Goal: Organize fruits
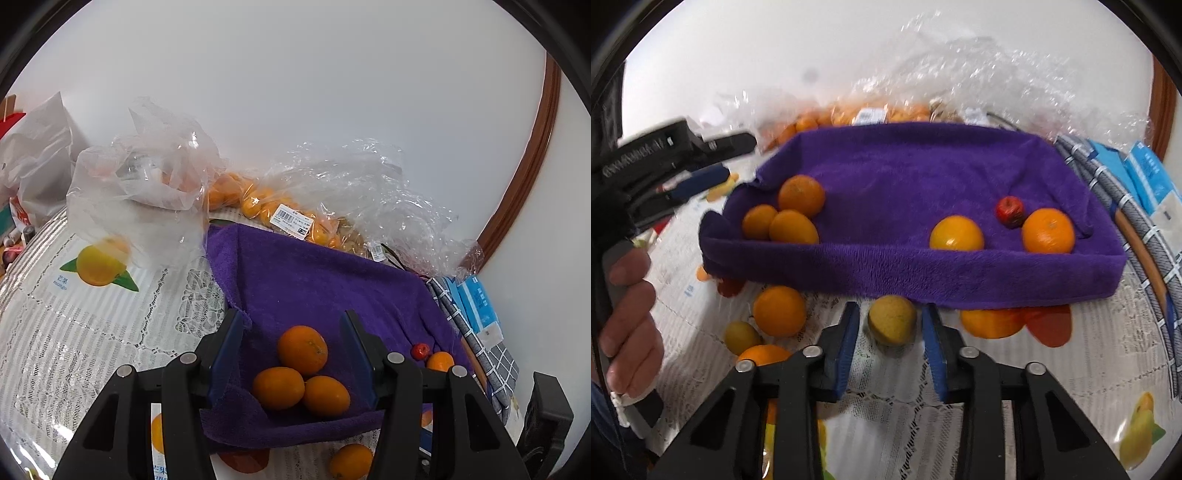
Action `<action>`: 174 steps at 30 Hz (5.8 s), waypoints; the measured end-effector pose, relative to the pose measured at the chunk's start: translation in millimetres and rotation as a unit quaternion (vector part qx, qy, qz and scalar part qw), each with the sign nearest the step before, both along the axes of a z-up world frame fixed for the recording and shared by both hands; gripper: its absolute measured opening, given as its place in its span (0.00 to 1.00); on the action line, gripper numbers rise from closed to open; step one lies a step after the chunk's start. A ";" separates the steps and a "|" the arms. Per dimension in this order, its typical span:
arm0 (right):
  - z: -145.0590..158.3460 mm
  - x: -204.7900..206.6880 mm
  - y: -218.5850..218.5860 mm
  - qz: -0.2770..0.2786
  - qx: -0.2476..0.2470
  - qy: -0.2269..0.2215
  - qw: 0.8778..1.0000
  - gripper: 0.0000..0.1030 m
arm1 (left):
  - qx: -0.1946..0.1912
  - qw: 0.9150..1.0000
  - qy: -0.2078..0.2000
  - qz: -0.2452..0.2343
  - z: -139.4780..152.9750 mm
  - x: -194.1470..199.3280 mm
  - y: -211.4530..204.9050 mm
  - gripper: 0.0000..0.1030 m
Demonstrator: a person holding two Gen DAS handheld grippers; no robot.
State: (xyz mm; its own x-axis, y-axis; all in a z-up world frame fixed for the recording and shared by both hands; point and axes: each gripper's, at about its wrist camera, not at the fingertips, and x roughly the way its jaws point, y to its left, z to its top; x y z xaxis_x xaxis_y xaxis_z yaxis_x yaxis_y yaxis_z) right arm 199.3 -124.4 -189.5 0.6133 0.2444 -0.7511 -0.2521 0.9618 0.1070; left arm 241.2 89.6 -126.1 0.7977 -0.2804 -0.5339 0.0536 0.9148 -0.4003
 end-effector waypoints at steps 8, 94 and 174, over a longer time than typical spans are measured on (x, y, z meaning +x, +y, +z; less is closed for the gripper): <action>14.5 -23.4 -29.0 -0.034 -0.034 -0.041 0.998 0.26 | 0.012 1.000 0.002 -0.013 -3.3 -0.7 -9.5 0.51; 27.0 49.5 -67.5 -0.040 0.016 -0.068 0.997 0.26 | 0.046 0.994 0.037 -0.091 -19.2 14.9 -63.3 0.22; 23.7 -110.2 -88.6 -0.084 -0.008 -0.047 0.995 0.41 | 0.083 0.986 0.110 -0.098 -45.0 -45.0 -70.7 0.30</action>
State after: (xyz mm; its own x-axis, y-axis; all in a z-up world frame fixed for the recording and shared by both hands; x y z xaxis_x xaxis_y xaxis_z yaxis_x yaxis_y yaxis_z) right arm 89.1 -213.0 -165.8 0.7124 0.1218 -0.6912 -0.0967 0.9925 0.0752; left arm 196.2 18.9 -171.1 0.5967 -0.3122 -0.7393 0.1644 0.9492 -0.2682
